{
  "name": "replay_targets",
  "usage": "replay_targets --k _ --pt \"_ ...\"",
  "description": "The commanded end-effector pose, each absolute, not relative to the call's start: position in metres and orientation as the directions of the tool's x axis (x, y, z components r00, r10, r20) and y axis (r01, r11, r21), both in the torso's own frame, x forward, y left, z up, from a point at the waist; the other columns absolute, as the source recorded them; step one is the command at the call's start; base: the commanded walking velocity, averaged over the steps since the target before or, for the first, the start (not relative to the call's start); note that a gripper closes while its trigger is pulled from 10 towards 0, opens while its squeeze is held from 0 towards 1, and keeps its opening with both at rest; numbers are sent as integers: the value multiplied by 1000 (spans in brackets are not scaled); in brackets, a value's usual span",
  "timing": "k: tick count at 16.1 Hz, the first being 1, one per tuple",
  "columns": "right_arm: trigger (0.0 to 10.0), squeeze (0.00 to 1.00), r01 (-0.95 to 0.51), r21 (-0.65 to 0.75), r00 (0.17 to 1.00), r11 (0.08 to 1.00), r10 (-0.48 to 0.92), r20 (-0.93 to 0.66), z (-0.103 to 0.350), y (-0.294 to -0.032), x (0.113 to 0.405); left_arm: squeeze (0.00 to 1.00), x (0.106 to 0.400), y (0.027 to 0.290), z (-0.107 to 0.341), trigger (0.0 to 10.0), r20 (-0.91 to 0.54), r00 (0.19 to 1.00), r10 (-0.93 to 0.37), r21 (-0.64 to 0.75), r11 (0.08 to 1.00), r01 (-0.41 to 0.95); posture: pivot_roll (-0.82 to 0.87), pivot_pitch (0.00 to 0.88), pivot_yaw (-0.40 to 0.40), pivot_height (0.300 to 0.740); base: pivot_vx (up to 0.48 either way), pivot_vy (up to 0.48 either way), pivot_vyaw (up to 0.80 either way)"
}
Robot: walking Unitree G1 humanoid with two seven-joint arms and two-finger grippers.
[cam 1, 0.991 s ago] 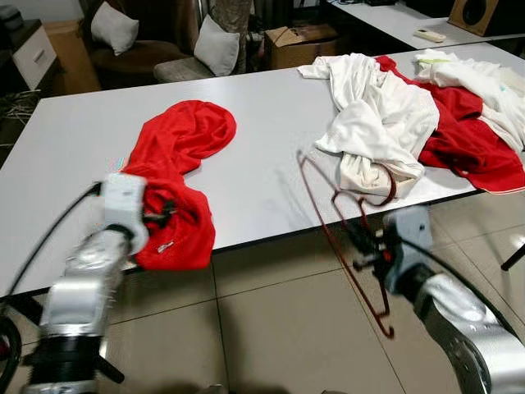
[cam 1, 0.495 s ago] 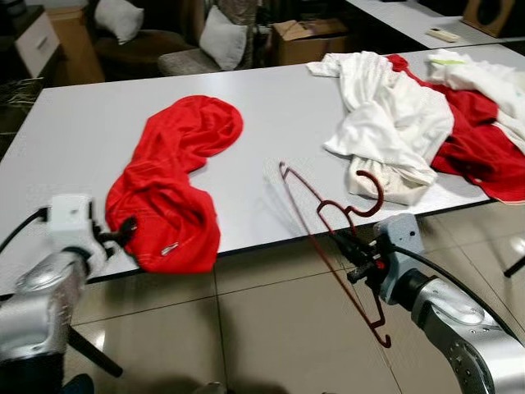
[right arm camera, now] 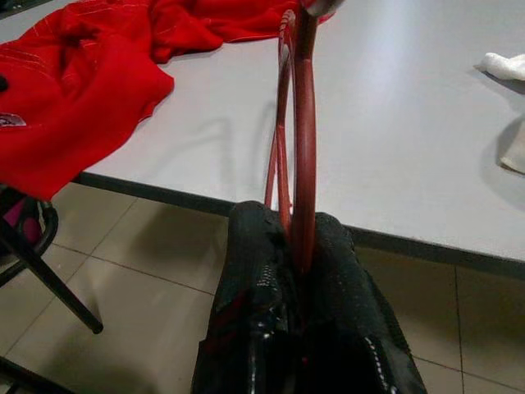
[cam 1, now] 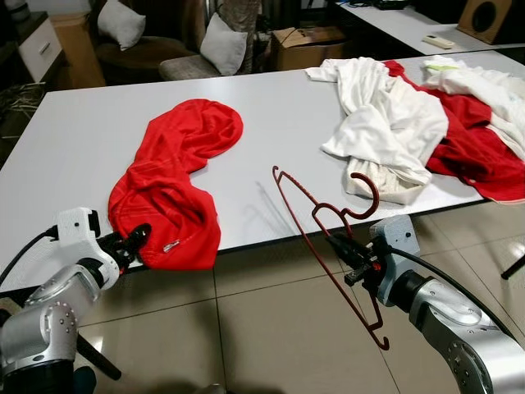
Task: Hang hanger
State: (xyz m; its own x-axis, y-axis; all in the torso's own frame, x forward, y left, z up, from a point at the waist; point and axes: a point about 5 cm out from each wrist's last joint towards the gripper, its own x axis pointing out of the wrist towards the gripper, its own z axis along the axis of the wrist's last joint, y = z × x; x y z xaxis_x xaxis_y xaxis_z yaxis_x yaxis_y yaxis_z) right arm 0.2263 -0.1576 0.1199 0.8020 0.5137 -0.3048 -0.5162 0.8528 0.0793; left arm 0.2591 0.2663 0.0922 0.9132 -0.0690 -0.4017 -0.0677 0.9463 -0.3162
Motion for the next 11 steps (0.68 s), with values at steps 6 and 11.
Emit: replay_targets --k 6,11 --pt "10000 0 -522 74 805 850 519 -288 125 -158 225 0 268 258 93 0 -360 927 -107 -358 933 -32 -115 0 56 740 0 0 0" --pt "10000 0 -526 72 803 847 523 -286 126 -157 226 0 271 253 93 0 -341 931 -127 -362 932 -5 -120 0 59 740 0 0 0"
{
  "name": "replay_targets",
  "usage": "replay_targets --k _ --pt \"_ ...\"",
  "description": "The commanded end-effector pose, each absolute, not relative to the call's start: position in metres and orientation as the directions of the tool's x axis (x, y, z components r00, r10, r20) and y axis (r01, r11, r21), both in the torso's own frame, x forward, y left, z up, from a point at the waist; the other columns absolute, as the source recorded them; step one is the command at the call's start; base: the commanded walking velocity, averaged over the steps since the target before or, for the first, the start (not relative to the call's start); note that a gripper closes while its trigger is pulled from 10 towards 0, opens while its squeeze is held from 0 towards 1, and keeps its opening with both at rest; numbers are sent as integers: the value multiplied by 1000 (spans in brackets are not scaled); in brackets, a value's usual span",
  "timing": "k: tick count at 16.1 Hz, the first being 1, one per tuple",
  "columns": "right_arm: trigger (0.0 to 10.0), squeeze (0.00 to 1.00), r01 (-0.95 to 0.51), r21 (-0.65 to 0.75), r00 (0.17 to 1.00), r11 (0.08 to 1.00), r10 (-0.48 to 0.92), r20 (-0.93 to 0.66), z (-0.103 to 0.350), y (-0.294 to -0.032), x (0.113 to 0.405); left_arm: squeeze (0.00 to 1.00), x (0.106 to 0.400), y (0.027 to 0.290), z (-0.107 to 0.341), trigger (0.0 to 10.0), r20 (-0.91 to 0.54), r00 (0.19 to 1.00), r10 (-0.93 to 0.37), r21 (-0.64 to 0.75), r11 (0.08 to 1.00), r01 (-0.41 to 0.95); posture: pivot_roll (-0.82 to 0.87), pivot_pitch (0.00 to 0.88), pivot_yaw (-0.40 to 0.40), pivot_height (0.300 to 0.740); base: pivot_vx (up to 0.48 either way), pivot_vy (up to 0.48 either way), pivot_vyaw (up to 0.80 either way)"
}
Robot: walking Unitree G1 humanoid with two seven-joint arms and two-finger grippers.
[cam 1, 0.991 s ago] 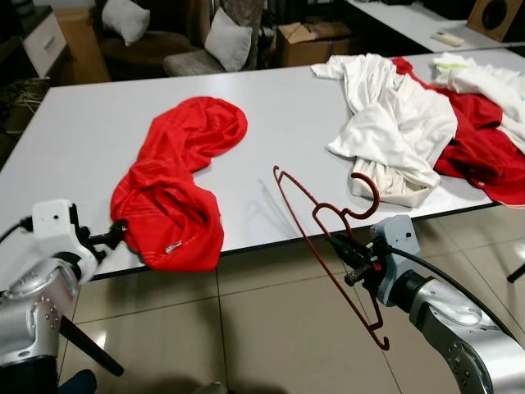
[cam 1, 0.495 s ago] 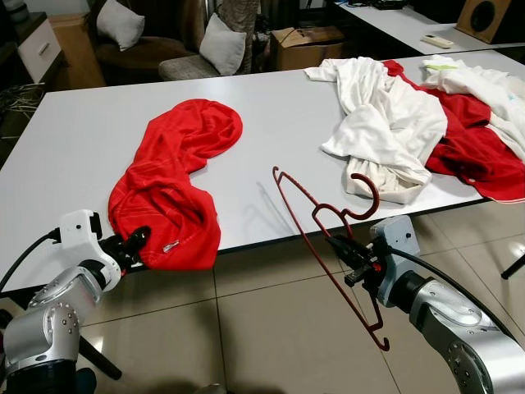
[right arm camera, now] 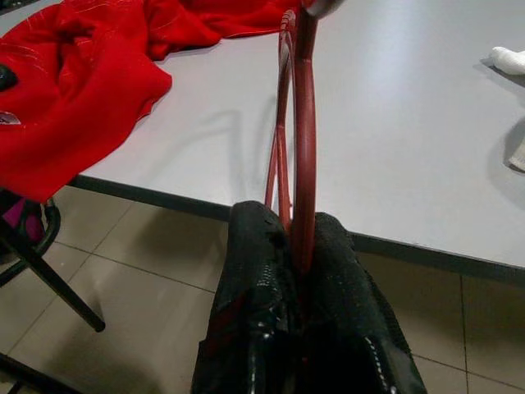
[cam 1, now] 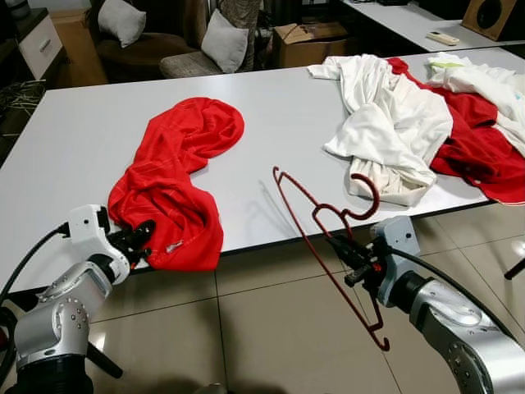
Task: Hang hanger
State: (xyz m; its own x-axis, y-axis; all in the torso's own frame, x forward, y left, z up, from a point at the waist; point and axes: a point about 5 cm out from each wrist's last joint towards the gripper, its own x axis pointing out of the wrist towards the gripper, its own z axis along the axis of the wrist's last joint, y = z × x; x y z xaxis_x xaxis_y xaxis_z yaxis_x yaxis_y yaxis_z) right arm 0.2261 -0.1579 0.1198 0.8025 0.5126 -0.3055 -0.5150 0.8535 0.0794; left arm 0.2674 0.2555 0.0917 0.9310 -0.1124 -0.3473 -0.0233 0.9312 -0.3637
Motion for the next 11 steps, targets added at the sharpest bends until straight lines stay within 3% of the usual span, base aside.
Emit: replay_targets --k 1,4,7,9,11 --pt "10000 0 -528 71 803 846 524 -283 127 -158 226 0 271 253 94 0 -340 933 -123 -347 938 -3 -121 0 59 740 0 0 0" --pt "10000 0 -543 76 802 836 543 -248 132 -158 226 0 274 254 93 0 -361 928 -92 -221 975 11 -126 0 62 740 0 0 0" --pt "10000 0 -662 163 722 731 681 -124 151 -146 221 0 284 245 109 0 -295 951 -93 7 995 99 -126 0 53 740 0 0 0" --pt "10000 0 -728 257 630 636 768 -114 154 -139 221 0 292 230 137 0 -185 968 -172 313 923 224 -119 0 36 740 0 0 0" --pt "10000 0 -741 292 597 605 792 -126 152 -137 225 0 292 223 150 0 -157 960 -231 475 835 279 -107 0 22 740 0 0 0"
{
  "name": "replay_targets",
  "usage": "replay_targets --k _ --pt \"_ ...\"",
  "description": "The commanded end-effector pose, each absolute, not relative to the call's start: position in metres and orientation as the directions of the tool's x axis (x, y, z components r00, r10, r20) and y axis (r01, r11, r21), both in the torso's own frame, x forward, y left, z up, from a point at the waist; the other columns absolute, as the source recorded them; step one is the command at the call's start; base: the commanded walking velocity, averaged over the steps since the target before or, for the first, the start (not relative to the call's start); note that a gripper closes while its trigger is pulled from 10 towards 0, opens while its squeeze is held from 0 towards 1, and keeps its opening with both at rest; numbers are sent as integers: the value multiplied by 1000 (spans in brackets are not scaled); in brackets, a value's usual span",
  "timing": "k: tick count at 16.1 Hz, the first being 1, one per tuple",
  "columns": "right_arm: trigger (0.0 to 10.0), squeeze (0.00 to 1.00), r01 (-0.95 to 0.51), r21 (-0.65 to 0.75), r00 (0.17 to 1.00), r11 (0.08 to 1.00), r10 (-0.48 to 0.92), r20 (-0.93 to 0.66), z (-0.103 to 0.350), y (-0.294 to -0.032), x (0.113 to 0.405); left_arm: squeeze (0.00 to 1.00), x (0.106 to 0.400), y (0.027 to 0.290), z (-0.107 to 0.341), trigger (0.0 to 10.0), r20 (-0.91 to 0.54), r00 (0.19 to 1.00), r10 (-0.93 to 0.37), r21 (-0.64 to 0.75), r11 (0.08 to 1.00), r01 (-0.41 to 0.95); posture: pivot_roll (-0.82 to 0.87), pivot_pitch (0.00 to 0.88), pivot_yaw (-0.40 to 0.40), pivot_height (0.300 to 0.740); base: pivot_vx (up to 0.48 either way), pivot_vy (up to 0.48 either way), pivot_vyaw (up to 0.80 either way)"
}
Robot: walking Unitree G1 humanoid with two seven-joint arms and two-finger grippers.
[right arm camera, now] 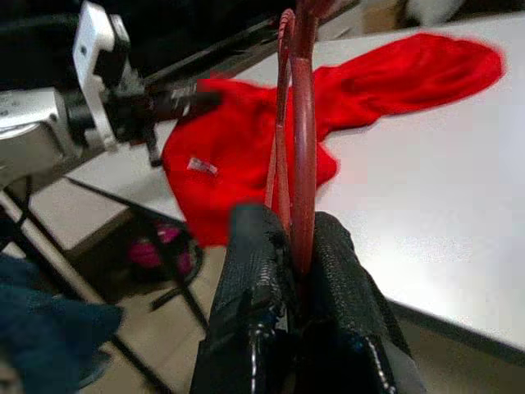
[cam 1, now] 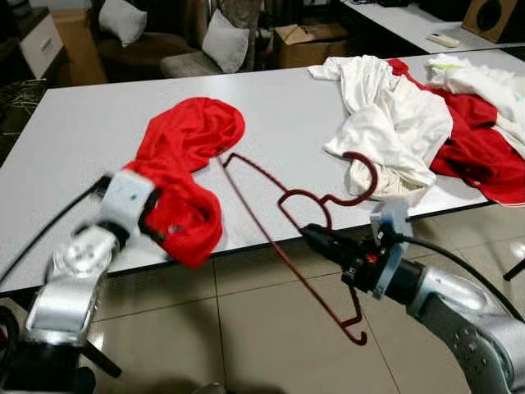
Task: Hang hanger
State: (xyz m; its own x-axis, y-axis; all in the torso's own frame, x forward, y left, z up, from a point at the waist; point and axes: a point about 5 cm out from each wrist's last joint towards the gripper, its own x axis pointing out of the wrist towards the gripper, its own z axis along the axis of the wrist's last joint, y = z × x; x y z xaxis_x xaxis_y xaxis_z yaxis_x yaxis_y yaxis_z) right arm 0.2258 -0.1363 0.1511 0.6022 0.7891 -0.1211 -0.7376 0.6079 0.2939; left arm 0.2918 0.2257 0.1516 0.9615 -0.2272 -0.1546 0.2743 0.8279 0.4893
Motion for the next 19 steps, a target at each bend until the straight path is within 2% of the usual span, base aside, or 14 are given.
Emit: replay_targets --k 1,2,3,9,12,13,15,17,19 --pt "10000 0 -752 328 560 572 817 -140 148 -134 229 0 290 216 156 0 -177 935 -306 585 731 351 -96 0 12 740 0 0 0" --pt "10000 0 -767 344 515 541 840 -172 143 -131 234 0 285 211 157 0 -238 896 -375 658 617 432 -83 0 -1 740 0 0 0" --pt "10000 0 -776 374 453 508 861 -230 133 -128 238 0 280 212 159 0 -275 883 -379 688 564 456 -60 0 -25 740 0 0 0" --pt "10000 0 -731 492 348 473 878 -328 110 -128 248 0 276 205 171 0 -256 874 -414 755 479 448 -9 0 -66 740 0 0 0" --pt "10000 0 -662 502 434 557 831 -349 105 -131 266 0 272 197 171 0 -278 837 -471 733 460 502 -2 0 -68 740 0 0 0" --pt "10000 0 -621 498 503 605 795 -338 107 -134 278 0 270 196 168 0 -309 825 -473 724 446 526 4 0 -69 740 0 0 0" --pt "10000 0 -540 548 633 638 738 -234 124 -143 298 0 270 207 156 0 -370 848 -380 732 442 518 3 0 -69 740 0 0 0" --pt "10000 0 -513 596 672 618 721 -168 135 -147 303 0 273 214 144 0 -417 860 -294 740 439 509 -6 0 -65 740 0 0 0" --pt "10000 0 -505 611 648 610 735 -198 128 -143 296 0 279 210 133 0 -407 879 -247 745 466 476 -19 0 -61 740 0 0 0"
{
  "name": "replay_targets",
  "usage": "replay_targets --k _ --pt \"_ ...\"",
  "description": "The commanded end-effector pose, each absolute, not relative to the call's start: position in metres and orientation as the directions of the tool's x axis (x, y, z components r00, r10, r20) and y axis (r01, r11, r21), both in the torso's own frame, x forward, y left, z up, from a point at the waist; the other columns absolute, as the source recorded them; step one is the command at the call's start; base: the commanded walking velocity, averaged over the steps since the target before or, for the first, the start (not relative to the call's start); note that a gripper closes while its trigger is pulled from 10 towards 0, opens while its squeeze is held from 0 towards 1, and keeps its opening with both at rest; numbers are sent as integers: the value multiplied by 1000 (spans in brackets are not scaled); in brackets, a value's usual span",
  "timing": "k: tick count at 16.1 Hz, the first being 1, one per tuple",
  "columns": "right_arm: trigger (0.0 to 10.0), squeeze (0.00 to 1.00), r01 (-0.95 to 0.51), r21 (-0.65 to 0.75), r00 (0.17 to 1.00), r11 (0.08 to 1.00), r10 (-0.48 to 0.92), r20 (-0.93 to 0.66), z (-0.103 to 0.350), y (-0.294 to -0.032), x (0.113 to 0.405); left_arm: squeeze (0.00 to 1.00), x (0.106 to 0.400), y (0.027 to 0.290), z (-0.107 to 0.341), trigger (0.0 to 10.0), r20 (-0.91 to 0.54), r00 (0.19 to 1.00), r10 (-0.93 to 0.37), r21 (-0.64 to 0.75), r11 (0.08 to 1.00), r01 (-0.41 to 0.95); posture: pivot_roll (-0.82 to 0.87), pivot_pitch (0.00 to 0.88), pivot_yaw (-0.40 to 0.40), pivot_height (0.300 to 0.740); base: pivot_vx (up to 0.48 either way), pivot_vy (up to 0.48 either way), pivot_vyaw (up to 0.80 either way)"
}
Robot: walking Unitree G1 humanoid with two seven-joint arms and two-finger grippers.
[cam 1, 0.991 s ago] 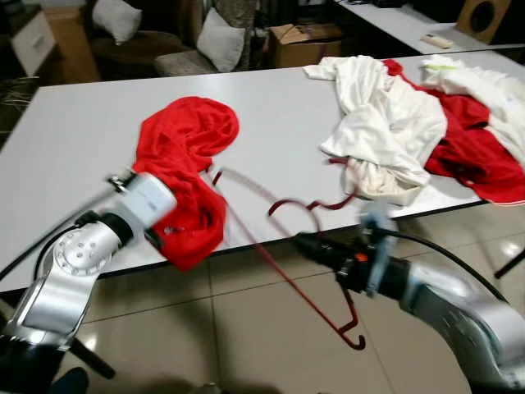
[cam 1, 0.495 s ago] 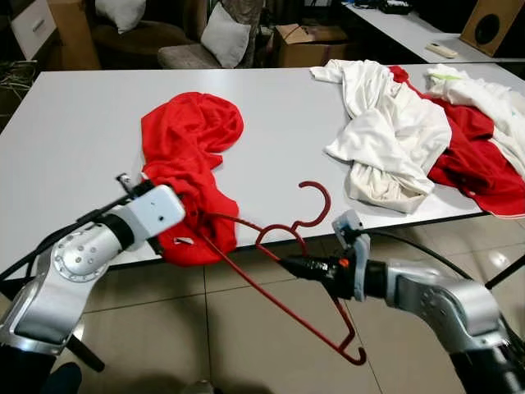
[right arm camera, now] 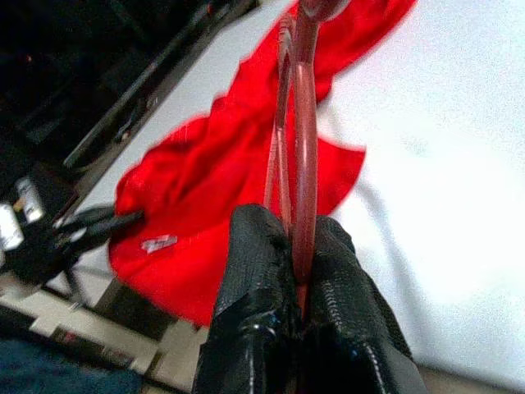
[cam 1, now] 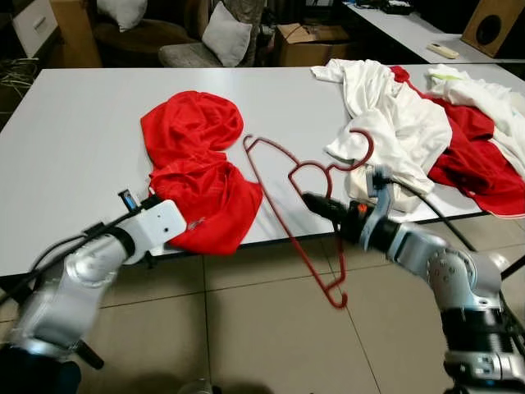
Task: Hang hanger
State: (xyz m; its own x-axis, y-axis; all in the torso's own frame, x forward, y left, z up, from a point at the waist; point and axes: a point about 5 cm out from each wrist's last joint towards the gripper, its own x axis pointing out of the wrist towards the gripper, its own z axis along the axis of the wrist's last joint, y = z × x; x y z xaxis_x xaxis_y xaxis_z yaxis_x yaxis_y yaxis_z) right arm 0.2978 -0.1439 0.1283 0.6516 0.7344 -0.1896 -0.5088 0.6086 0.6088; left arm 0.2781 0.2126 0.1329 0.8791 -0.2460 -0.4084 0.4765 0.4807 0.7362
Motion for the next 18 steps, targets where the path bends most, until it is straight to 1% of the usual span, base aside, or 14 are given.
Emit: replay_targets --k 1,2,3,4,5,6,9,11,12,13,14,15,16,18 --pt "10000 0 -502 610 636 613 740 -220 124 -141 294 0 281 206 131 0 -401 882 -247 742 477 471 -19 0 -61 740 0 0 0" --pt "10000 0 -485 614 614 622 743 -267 113 -135 287 0 283 194 122 2431 -388 878 -280 664 576 477 -29 0 -55 740 0 0 0" --pt "10000 0 -481 620 612 620 744 -269 111 -133 285 0 282 190 120 8902 -380 878 -290 638 605 476 -30 0 -54 740 0 0 0" --pt "10000 0 -472 636 616 610 745 -258 111 -131 282 0 278 184 121 10000 -353 871 -342 555 673 489 -35 0 -49 740 0 0 0" --pt "10000 0 -470 638 618 611 743 -257 111 -131 282 0 277 184 124 10000 -336 870 -361 510 707 490 -36 0 -48 740 0 0 0" --pt "10000 0 -465 635 624 617 737 -260 111 -133 282 1000 277 187 135 10000 -284 872 -398 412 771 486 -36 0 -46 740 0 0 0" --pt "10000 0 -465 624 631 628 729 -264 111 -135 282 1000 273 195 145 10000 -327 822 -466 396 723 567 -37 0 -41 740 0 0 0" --pt "10000 0 -464 623 636 630 726 -262 112 -136 283 1000 276 201 159 10000 -241 848 -473 294 797 528 -36 0 -40 740 0 0 0" --pt "10000 0 -463 622 637 631 725 -261 112 -136 283 1000 280 208 164 10000 -199 882 -426 252 848 466 -36 0 -38 740 0 0 0" --pt "10000 0 -463 621 638 632 725 -261 112 -136 283 1000 283 214 166 10000 -177 904 -389 228 878 422 -37 0 -37 740 0 0 0" --pt "10000 0 -464 620 639 633 724 -262 112 -136 283 1000 286 223 166 10000 -161 934 -319 201 916 347 -37 0 -35 740 0 0 0" --pt "10000 0 -465 619 640 634 723 -260 112 -137 282 1000 289 238 157 10000 -204 955 -214 196 947 254 -40 0 -31 740 0 0 0" --pt "10000 0 -465 618 641 634 723 -258 112 -137 282 1000 289 246 149 10000 -238 958 -158 193 959 206 -41 0 -29 740 0 0 0" --pt "10000 0 -465 617 644 635 721 -256 113 -137 281 1000 289 250 129 10000 -288 953 -95 98 987 128 -47 0 -24 740 0 0 0"
